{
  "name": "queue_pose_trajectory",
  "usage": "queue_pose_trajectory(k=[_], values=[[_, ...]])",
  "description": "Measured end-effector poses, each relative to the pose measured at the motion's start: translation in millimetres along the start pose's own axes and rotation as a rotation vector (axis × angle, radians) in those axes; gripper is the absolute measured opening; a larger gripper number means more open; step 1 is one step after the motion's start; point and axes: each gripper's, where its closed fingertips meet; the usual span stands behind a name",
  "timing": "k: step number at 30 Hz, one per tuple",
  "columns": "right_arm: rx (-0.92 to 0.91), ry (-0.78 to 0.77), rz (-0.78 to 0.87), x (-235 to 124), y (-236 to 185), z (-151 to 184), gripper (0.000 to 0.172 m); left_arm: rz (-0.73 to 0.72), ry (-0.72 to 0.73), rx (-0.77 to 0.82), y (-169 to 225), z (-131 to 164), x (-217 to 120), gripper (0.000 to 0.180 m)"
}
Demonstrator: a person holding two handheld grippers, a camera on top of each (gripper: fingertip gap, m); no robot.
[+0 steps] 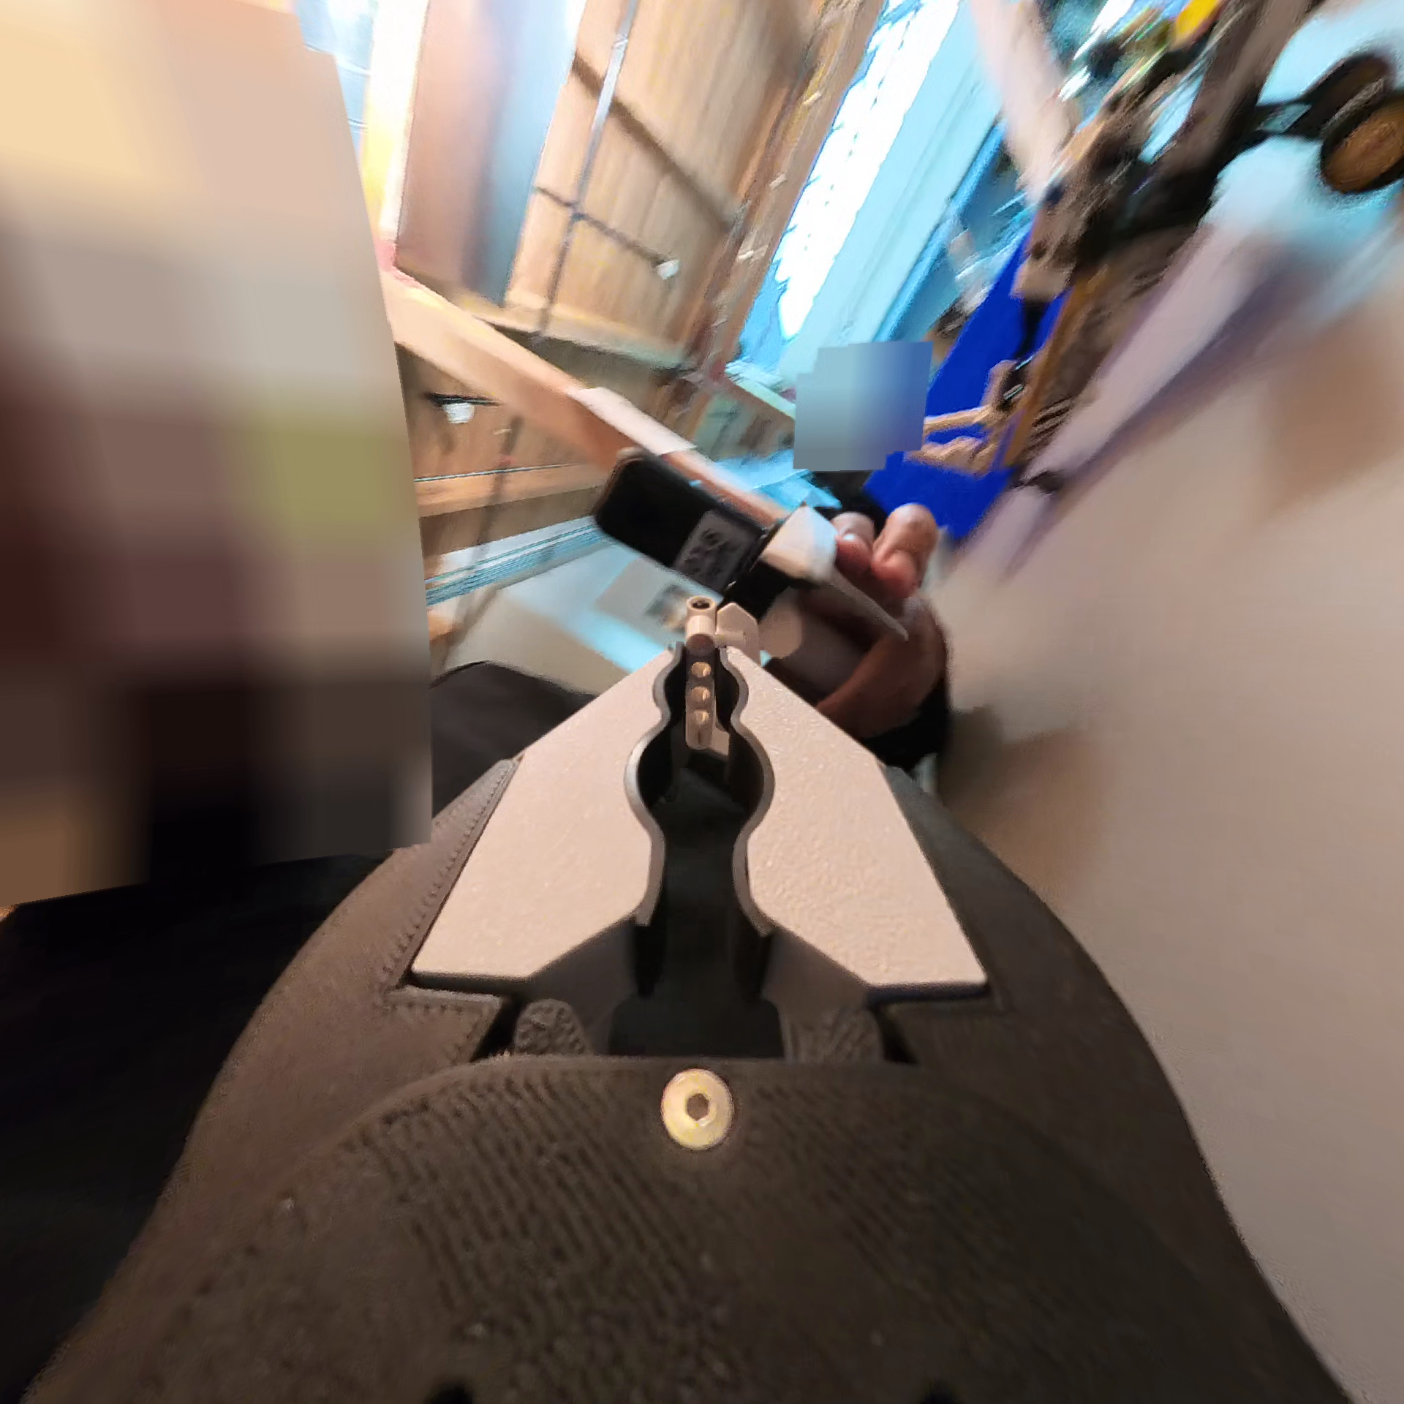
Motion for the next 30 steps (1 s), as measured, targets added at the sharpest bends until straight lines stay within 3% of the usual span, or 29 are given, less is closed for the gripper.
queue_pose_trajectory(k=[3,14,20,30], values=[[0.041,-0.016,-0.064,-0.3,-8.5,4.1,0.005,0.060,0.063,0.028,14.0,-9.5,-3.3,0.069],[-0.036,-0.204,-0.176,4.9,-30.0,34.8,0.005,0.102,-0.029,0.201,46.4,3.2,4.0,0.056],[-0.084,-0.224,-0.215,6.2,-38.7,38.5,0.005,0.151,-0.011,0.205,63.1,-3.5,3.0,0.055],[-0.093,-0.203,-0.233,4.4,-42.1,35.9,0.005,0.111,-0.013,0.214,56.6,-2.3,5.5,0.057]])
Point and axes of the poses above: each gripper's, where its closed fingertips meet, x out along the fingers, z out of its underside, y = z × x across the jaws, and after that the axes turned 13 degrees about -x, right-handed
